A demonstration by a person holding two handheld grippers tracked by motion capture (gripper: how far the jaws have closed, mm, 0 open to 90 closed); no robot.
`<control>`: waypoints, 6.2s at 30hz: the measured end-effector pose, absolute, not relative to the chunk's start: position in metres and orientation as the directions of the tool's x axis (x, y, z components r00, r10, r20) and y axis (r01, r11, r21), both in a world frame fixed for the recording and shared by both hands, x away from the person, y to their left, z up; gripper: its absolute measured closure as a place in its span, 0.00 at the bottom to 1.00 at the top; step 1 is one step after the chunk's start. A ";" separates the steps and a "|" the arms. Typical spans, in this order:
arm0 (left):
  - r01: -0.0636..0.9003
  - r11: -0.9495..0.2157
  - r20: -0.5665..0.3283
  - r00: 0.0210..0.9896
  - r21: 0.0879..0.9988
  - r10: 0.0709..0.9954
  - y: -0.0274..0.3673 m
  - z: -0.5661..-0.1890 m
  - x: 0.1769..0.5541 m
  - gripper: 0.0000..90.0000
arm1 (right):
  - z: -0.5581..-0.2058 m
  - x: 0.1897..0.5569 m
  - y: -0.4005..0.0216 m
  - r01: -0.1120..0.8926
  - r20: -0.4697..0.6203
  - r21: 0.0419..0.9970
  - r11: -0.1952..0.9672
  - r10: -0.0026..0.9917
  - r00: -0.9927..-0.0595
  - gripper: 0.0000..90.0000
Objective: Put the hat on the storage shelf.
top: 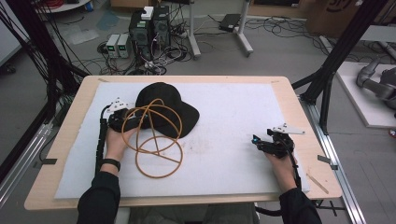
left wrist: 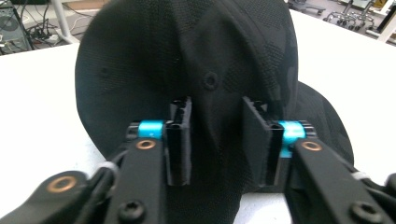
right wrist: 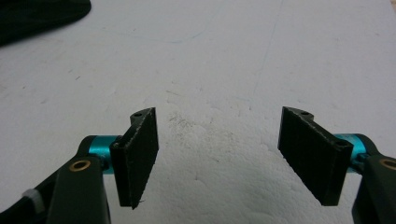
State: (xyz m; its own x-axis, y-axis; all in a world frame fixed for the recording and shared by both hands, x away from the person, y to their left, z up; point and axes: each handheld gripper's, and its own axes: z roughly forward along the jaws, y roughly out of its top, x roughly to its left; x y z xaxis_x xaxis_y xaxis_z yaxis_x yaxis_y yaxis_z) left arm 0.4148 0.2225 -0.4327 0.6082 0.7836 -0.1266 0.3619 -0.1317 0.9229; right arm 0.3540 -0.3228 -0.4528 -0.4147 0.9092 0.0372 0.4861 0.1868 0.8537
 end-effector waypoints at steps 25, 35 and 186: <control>0.283 -0.114 -0.089 0.616 0.952 0.782 0.218 -0.414 0.401 0.57 | -0.453 0.355 -0.321 0.493 0.027 0.846 0.201 0.908 -0.418 0.32; 0.317 -0.160 -0.081 0.630 0.935 0.772 0.201 -0.417 0.409 0.54 | -0.453 0.355 -0.321 0.487 0.015 0.847 0.214 0.906 -0.423 0.32; 0.107 0.110 -0.152 0.793 0.988 0.590 0.222 -0.272 0.237 0.64 | -0.454 0.353 -0.312 0.473 -0.064 0.828 0.300 0.890 -0.451 0.32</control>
